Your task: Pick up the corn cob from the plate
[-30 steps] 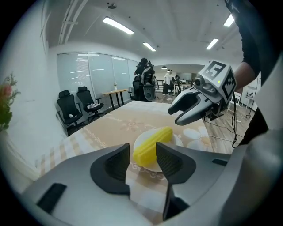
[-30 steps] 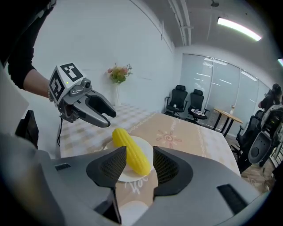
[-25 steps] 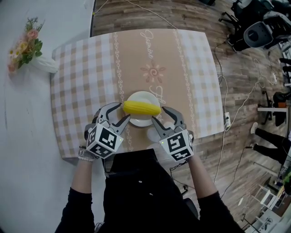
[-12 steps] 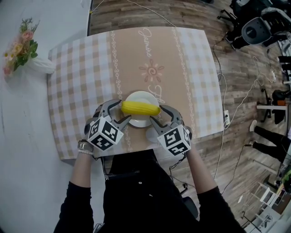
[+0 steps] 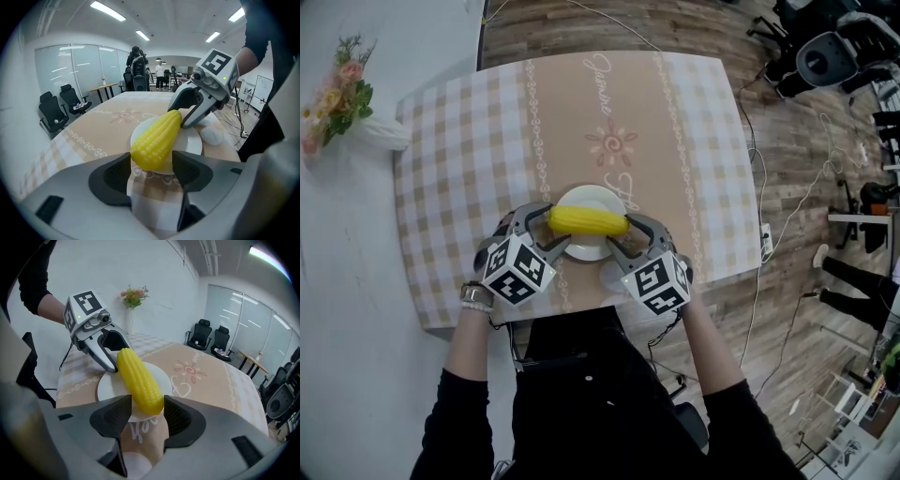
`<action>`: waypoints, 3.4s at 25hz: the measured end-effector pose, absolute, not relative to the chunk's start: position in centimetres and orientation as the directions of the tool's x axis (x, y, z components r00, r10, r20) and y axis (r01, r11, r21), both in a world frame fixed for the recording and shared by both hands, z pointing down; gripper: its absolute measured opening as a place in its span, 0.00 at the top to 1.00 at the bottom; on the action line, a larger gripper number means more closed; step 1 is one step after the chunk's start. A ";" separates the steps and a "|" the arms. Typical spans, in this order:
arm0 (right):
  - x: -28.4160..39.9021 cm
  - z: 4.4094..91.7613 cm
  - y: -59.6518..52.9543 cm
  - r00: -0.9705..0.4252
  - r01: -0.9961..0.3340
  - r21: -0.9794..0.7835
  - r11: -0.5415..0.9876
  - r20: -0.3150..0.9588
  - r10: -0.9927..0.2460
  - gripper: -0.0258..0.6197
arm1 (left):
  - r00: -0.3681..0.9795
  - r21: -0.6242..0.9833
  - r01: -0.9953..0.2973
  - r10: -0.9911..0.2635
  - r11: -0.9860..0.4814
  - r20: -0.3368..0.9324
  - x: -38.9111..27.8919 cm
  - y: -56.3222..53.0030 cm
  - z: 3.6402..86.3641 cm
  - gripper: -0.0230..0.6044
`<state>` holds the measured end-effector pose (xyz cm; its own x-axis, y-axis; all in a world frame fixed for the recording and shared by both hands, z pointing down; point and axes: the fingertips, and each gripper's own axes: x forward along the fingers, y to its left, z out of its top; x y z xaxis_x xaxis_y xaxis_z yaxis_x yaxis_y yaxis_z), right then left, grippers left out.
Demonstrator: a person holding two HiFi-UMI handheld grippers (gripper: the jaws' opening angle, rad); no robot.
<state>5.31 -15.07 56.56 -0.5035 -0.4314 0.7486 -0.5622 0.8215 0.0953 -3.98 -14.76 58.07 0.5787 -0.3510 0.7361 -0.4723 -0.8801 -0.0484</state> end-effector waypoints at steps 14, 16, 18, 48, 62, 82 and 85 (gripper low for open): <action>5.3 56.8 -15.5 -0.497 -0.570 0.115 0.814 0.740 -0.453 0.59 | 0.577 -0.069 -0.495 -0.386 -0.866 0.720 -4.2 -15.3 58.1 0.55; 5.3 56.8 -15.4 -0.496 -0.567 0.113 0.816 0.744 -0.447 0.60 | 0.576 -0.064 -0.493 -0.381 -0.868 0.723 -4.3 -15.2 58.0 0.55; 5.3 56.7 -15.4 -0.498 -0.566 0.107 0.818 0.746 -0.442 0.60 | 0.578 -0.058 -0.493 -0.376 -0.868 0.724 -4.3 -15.2 58.0 0.55; 4.8 50.0 -14.3 -0.531 -0.517 0.163 0.841 0.710 -0.463 0.60 | 0.580 -0.079 -0.537 -0.436 -0.840 0.688 -4.8 -13.7 51.3 0.55; 5.6 45.5 -13.1 -0.531 -0.525 0.189 0.830 0.690 -0.493 0.60 | 0.560 -0.175 -0.517 -0.486 -0.838 0.671 -4.0 -12.6 46.2 0.55; 6.6 39.2 -11.3 -0.547 -0.496 0.268 0.826 0.643 -0.537 0.60 | 0.545 -0.238 -0.537 -0.548 -0.809 0.634 -3.1 -10.6 39.9 0.55; 6.8 38.6 -10.8 -0.544 -0.493 0.275 0.825 0.642 -0.540 0.60 | 0.544 -0.243 -0.538 -0.553 -0.807 0.632 -2.9 -10.0 39.3 0.55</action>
<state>6.85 -10.81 38.58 -0.5441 -0.5398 0.6423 -0.4935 0.8250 0.2754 -2.89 -10.05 39.26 0.5438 -0.5526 0.6316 -0.5383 -0.8071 -0.2427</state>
